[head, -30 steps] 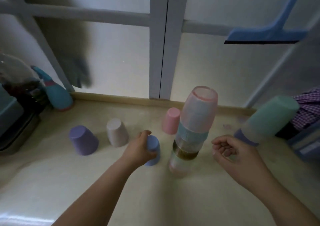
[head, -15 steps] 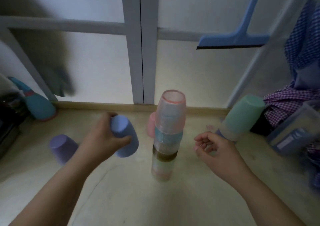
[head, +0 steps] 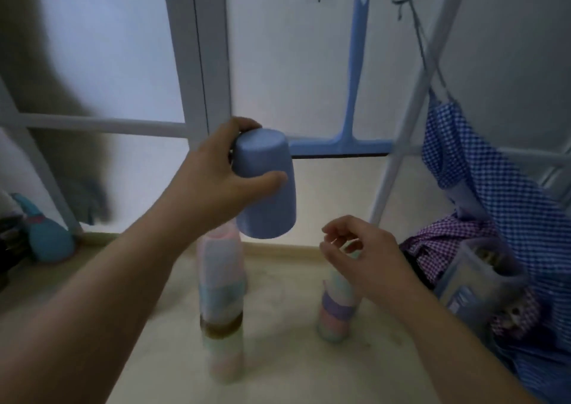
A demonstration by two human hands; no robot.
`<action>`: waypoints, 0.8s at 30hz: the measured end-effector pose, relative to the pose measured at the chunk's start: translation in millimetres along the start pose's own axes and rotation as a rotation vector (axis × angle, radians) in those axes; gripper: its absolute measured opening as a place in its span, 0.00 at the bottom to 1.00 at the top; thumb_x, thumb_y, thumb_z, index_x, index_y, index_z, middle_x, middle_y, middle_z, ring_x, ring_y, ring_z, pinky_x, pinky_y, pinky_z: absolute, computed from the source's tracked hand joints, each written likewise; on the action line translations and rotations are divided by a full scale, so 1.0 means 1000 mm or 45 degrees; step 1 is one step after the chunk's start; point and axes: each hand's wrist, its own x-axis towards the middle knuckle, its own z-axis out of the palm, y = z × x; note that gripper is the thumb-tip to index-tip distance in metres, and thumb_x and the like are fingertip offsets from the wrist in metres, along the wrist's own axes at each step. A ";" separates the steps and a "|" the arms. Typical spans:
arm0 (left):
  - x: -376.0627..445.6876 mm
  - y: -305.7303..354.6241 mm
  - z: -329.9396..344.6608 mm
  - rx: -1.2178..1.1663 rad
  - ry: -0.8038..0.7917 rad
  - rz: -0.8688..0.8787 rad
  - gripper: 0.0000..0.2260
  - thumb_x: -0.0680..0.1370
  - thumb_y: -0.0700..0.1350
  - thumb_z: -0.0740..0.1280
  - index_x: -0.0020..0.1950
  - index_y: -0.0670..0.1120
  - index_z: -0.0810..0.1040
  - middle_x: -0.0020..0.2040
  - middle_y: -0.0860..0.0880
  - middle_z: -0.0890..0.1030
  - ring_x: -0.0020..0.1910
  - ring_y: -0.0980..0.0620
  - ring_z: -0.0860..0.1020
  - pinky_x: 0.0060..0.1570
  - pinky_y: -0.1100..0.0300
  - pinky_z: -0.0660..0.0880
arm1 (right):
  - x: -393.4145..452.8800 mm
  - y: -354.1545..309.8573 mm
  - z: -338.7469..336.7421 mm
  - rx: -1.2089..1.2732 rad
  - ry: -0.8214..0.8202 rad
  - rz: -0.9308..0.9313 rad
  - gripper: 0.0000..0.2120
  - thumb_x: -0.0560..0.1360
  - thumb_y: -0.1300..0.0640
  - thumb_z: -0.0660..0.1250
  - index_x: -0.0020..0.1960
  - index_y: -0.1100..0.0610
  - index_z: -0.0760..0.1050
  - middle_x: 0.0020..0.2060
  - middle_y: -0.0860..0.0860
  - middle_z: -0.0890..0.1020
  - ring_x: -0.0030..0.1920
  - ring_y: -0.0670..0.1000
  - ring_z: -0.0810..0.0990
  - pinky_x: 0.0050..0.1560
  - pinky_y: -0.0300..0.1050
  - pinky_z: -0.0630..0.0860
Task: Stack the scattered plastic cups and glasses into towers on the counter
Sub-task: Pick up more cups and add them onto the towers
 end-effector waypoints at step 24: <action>0.017 -0.026 0.202 0.182 -0.391 -0.205 0.32 0.70 0.51 0.70 0.69 0.50 0.59 0.67 0.45 0.71 0.60 0.46 0.73 0.55 0.53 0.73 | -0.041 0.083 -0.087 -0.011 0.020 0.143 0.08 0.71 0.56 0.69 0.42 0.43 0.75 0.38 0.44 0.80 0.41 0.43 0.78 0.42 0.36 0.77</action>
